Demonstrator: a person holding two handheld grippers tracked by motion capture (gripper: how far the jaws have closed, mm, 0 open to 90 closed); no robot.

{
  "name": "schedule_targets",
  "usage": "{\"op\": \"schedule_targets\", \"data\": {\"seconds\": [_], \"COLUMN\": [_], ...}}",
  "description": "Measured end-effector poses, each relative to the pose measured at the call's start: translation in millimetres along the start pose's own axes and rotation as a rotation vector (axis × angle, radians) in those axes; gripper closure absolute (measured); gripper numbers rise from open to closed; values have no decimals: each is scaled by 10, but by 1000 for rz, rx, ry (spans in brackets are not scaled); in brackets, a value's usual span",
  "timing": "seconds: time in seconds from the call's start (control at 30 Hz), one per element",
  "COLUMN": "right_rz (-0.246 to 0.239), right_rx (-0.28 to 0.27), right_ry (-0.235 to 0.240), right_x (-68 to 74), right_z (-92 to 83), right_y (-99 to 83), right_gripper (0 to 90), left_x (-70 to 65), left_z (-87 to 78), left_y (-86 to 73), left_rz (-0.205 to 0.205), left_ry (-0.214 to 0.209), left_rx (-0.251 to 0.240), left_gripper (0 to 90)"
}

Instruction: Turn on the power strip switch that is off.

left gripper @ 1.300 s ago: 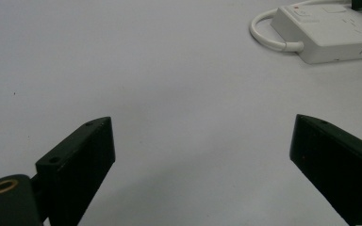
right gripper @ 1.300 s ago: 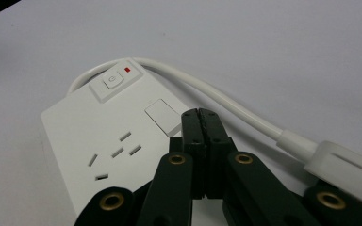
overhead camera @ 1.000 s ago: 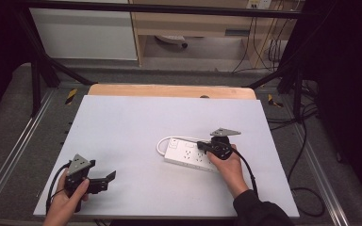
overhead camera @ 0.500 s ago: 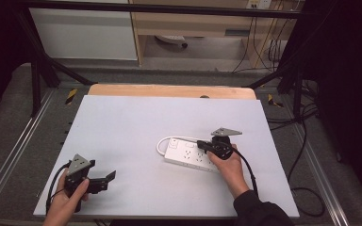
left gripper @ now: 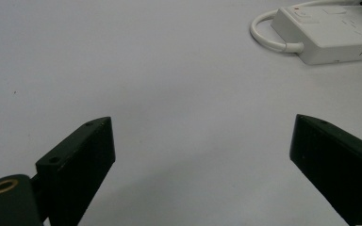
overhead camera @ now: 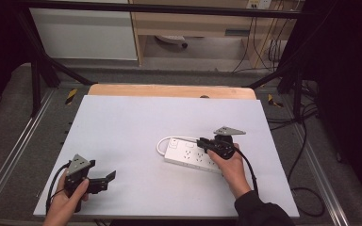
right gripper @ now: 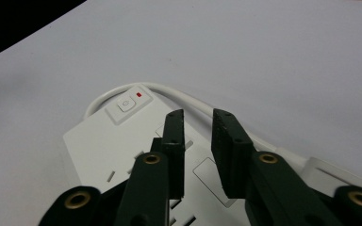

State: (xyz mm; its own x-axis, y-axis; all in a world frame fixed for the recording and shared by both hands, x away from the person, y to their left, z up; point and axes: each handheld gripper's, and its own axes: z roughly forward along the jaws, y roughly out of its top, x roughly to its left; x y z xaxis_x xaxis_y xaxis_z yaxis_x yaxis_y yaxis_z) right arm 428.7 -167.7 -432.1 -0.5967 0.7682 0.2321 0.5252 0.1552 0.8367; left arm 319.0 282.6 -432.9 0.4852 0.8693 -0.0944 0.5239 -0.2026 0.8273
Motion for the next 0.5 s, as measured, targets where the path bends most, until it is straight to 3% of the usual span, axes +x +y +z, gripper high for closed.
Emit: {"op": "schedule_targets", "data": {"seconds": [0.3,0.5], "right_rz": [-6,-13], "right_rx": [-13,-10], "right_ry": [-23,-54], "right_x": [23,48], "right_z": [-52,-80], "right_y": [50,97], "right_gripper": [549,355], "left_x": [3,11], "left_z": [0,-5], "left_y": [3,1], "left_rz": [-11,-18], "left_ry": [2,-1], "left_rx": [-4,-11], "left_gripper": [73,74]}}
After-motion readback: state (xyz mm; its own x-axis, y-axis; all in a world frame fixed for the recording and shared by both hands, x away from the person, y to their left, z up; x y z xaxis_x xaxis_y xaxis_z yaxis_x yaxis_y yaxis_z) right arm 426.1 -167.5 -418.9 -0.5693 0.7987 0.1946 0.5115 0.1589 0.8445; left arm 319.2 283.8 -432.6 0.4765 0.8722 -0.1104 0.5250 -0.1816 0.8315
